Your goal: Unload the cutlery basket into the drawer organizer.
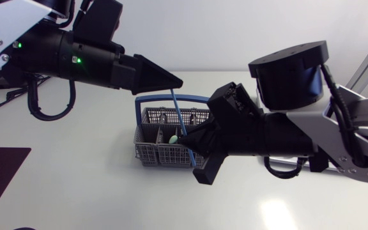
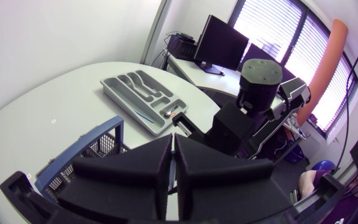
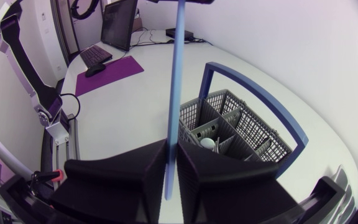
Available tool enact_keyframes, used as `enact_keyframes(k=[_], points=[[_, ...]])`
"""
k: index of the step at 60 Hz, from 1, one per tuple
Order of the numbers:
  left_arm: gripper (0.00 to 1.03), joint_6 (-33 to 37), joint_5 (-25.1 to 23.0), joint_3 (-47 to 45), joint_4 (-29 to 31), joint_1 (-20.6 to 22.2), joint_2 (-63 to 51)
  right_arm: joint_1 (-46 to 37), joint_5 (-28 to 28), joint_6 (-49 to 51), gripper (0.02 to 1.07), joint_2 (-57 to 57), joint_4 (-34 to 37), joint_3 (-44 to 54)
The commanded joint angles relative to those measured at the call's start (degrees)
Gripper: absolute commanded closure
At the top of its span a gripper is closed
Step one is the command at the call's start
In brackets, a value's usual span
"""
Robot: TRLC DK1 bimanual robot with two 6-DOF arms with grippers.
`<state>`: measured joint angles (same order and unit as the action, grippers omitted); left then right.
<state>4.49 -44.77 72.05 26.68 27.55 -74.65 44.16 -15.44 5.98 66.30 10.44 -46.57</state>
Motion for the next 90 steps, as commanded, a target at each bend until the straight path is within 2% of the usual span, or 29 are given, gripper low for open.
enact_keyframes(k=[1, 4, 8, 11, 15, 19, 21, 35, 41, 52, 57, 66, 70, 90], points=[[1.0, -1.06, -1.1, 1.6, -0.22, -0.04, -0.49, -0.3, -0.2, -1.41, 1.01, 0.67, -0.59, -0.54], [1.0, -1.15, -1.28, 1.69, -0.31, -0.22, -0.41, -0.22, -0.2, -1.41, 1.01, 0.58, -0.51, -0.28], [0.9, -1.42, -1.37, 2.13, -0.49, -0.39, -0.32, -0.22, -0.29, -1.41, 1.01, 0.58, -0.15, 0.25], [0.66, -1.77, -1.46, 3.36, -0.57, -0.83, -0.41, -0.13, -0.29, -1.41, 1.01, 0.58, 0.02, 0.69], [0.47, -2.12, -1.46, 5.38, -0.75, -1.45, -0.41, -0.04, -0.29, -1.41, 1.01, 0.49, 0.37, 1.48], [0.33, -3.09, -1.46, 7.67, -1.54, -2.24, -0.49, -0.04, -0.64, -1.32, 1.01, 0.14, 0.64, 2.45], [0.3, -3.7, -1.46, 8.63, -2.15, -2.85, -0.49, -0.04, -0.64, -1.32, 1.01, -0.3, 0.81, 2.88], [0.29, -4.76, -1.28, 11.36, -3.21, -7.86, -0.67, -5.75, -0.73, -0.18, 1.01, -6.19, 4.33, 5.52], [0.3, -0.98, -0.49, 11.01, 0.57, -9.53, -0.67, -12.08, -1.26, 1.05, 1.01, -9.53, 6.97, 6.31], [0.34, 9.66, 6.45, 9.16, 9.36, -8.74, -0.32, -26.23, -3.37, 2.81, 1.01, -9.97, 7.58, 7.45], [0.36, 11.94, 9.09, 7.05, 10.33, -7.78, -0.23, -33.53, -3.37, 3.87, 1.01, -7.94, 5.91, 8.16], [0.36, 16.6, 19.2, 1.69, 11.64, -2.15, 0.3, -43.99, -3.37, 4.22, 1.01, -0.03, 1.96, 7.45], [0.36, 17.22, 22.1, 0.11, 11.56, -0.04, 0.65, -47.59, -3.28, 4.22, 1.01, 5.15, -0.07, 6.22], [0.39, 17.66, 33.7, -6.84, 9.27, 8.4, 0.82, -54.18, -0.29, 2.02, 1.01, 25.45, -2.88, -1.51]])
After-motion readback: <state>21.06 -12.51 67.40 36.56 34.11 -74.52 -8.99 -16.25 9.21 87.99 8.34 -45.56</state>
